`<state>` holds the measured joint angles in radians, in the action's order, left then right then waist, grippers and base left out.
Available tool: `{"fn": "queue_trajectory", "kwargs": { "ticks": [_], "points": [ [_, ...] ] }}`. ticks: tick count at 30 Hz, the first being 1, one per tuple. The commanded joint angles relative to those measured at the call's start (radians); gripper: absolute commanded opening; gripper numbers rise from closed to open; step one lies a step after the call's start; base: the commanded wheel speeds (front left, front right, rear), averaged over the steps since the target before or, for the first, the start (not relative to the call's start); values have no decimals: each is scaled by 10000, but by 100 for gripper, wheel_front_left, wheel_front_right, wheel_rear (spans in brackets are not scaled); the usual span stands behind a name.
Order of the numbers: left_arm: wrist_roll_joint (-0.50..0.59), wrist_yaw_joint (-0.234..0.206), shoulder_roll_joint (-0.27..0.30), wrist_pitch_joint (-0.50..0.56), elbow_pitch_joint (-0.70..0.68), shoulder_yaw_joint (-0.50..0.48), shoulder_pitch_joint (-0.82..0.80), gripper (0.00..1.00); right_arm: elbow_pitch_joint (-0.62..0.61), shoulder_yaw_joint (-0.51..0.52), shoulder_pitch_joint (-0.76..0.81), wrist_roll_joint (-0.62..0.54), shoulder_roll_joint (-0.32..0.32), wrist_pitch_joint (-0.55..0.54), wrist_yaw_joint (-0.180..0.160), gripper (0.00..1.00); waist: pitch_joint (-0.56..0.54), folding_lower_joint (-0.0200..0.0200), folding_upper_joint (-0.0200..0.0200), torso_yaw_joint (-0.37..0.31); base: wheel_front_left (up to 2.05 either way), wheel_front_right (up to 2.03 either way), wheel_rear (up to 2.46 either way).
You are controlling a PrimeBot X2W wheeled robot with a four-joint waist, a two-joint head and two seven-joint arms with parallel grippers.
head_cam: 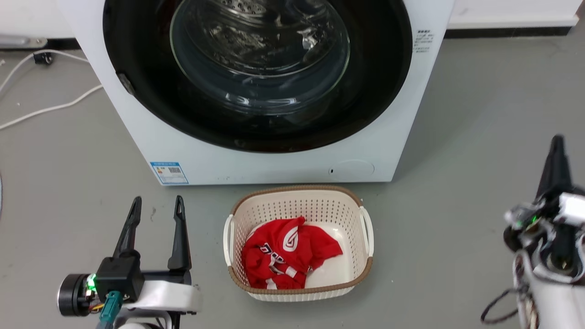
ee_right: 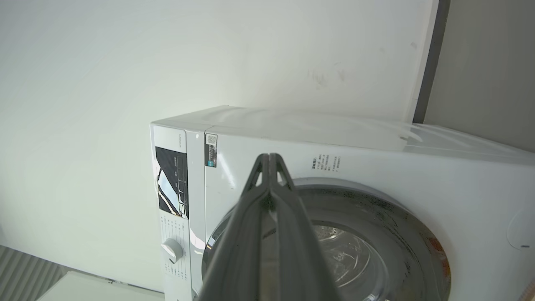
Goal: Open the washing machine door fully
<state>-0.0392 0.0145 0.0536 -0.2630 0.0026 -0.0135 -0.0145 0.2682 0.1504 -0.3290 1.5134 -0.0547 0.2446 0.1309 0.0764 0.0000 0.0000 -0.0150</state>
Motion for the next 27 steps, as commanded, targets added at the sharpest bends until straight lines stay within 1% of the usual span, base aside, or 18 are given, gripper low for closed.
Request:
{"fn": "queue_trajectory", "kwargs": {
  "ticks": [1,4,9,12,16,22,25,27],
  "points": [
    [41,9,-5,-27,-39,-16,-200,100,227,129,-370,202,-79,-92,-2,0,255,0,0,39,0,0,0],
    [57,49,-4,-27,-106,-45,-471,100,1268,505,-1755,856,-486,-495,-2,0,715,0,0,129,0,0,0],
    [88,125,-9,-27,-233,-85,-1049,100,2947,359,-4126,1317,-1326,-1494,-2,0,1514,0,0,250,0,0,0],
    [125,196,-15,-27,-267,-70,-1409,100,3900,12,-5487,1377,-1914,-2325,-2,0,1934,0,0,328,0,0,0],
    [203,268,-4,-27,-365,-57,-1809,100,5047,-776,-7048,1072,-2534,-3559,-2,0,2434,0,0,420,0,0,0],
    [297,358,49,-25,-515,-20,-2245,100,6516,-2046,-8958,537,-2872,-5602,-2,0,3036,0,0,433,0,0,0],
    [338,369,50,-27,-554,8,-2395,100,7031,-2547,-9716,240,-2828,-6378,-2,0,3271,0,0,425,0,0,0],
    [340,370,49,-27,-570,24,-2463,100,7333,-2808,-10100,12,-2858,-6692,-2,0,3413,0,0,424,0,0,0]
  ]
}}
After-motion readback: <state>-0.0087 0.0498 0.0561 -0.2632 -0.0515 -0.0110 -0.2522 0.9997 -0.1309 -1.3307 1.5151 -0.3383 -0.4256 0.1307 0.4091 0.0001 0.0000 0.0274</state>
